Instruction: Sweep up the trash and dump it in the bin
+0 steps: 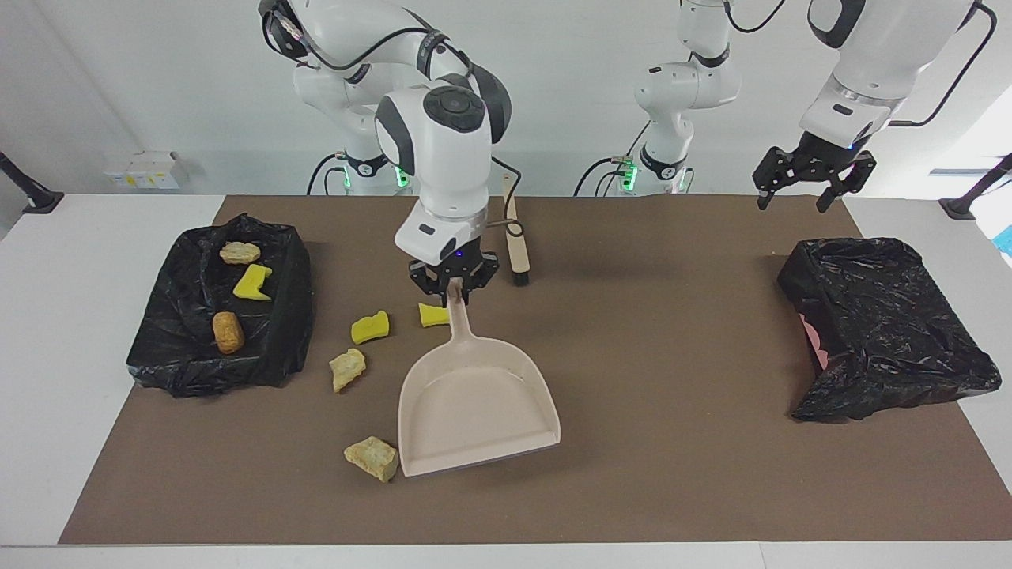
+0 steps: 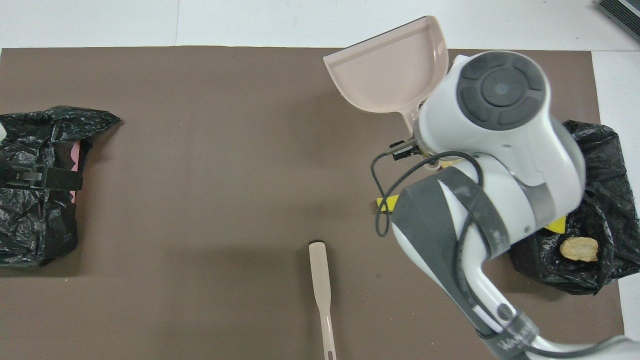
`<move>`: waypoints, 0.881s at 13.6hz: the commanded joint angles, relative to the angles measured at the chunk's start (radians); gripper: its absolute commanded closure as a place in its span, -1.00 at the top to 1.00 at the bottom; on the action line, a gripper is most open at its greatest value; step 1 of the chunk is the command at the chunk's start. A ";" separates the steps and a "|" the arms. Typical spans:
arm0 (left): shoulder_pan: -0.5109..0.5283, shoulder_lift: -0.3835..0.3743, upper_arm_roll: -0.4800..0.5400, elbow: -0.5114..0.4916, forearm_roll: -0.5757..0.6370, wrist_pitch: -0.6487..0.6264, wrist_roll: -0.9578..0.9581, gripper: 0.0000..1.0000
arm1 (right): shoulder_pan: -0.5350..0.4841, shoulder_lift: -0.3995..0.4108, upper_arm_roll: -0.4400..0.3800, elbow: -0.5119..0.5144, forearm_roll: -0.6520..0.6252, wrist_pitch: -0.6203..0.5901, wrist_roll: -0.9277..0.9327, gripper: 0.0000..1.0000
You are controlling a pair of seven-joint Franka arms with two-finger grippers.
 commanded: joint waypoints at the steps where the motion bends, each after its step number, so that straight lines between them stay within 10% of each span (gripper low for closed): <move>1: 0.011 0.097 -0.007 0.124 0.021 -0.067 0.033 1.00 | 0.075 0.114 -0.001 0.115 0.013 -0.041 0.117 -1.00; 12: -0.007 0.038 -0.010 -0.031 0.015 0.018 0.144 1.00 | 0.133 0.179 -0.003 0.011 0.080 0.066 0.309 -1.00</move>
